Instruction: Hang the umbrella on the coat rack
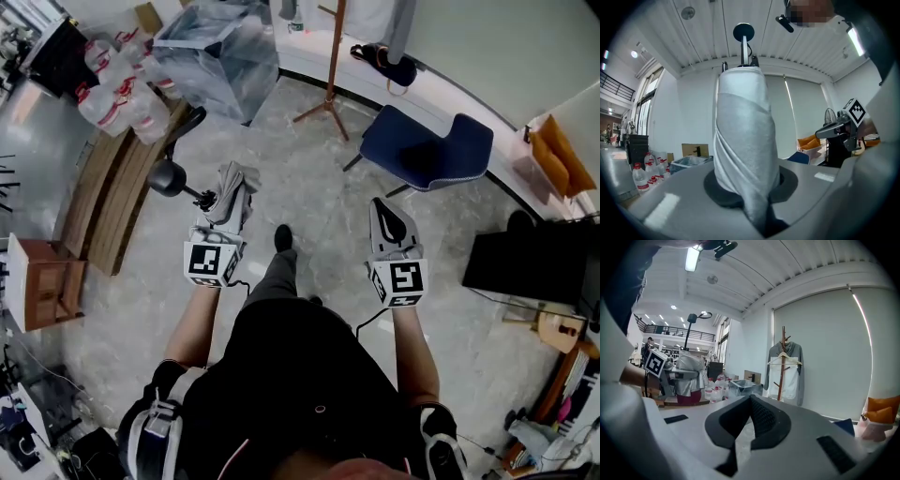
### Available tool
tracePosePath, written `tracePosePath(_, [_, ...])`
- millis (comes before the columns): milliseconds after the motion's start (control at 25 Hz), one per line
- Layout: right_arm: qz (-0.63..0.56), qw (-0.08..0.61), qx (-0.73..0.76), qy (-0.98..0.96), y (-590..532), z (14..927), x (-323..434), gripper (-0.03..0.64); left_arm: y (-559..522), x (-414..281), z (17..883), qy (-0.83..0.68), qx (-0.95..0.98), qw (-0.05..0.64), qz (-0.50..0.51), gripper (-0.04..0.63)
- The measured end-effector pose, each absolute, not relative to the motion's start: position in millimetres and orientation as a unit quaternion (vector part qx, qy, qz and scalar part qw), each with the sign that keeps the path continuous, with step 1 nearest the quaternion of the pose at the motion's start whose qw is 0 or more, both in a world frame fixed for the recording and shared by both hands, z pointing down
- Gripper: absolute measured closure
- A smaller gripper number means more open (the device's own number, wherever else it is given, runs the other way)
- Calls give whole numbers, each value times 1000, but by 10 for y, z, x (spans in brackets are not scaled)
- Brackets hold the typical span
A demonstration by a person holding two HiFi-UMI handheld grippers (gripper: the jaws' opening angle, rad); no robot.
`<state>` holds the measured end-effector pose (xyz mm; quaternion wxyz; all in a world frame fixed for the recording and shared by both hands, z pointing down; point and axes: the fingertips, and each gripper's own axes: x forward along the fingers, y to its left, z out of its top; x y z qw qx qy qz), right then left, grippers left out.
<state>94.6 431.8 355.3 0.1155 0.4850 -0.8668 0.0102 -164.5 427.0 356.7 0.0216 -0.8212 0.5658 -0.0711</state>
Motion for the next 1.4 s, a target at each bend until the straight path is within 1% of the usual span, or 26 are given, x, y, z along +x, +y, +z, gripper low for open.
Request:
tracePosePath(360, [9,113,515,-850,2803,3499,410,618,2744,-2034,3558,520,-851,24,-72,537])
tracePosePath(640, [16,121,528,-840,2076,3566,310,618,1790,-2129,3741,489,-867,23,-88,538])
tracePosePath(880, [18,129,519,-845,1362,3623,342,618,970,-2039,3852,481,-872,20,-92,538])
tracePosePath(1240, [36,124,493,-861,208,3758,636,618,-270,-1670,4058,497,-862,-1,-105,538])
tracePosePath(1400, [44,137,472,-870,-150,3874,688,618,-684,-1536,4124,505,-856,-5,-111,538])
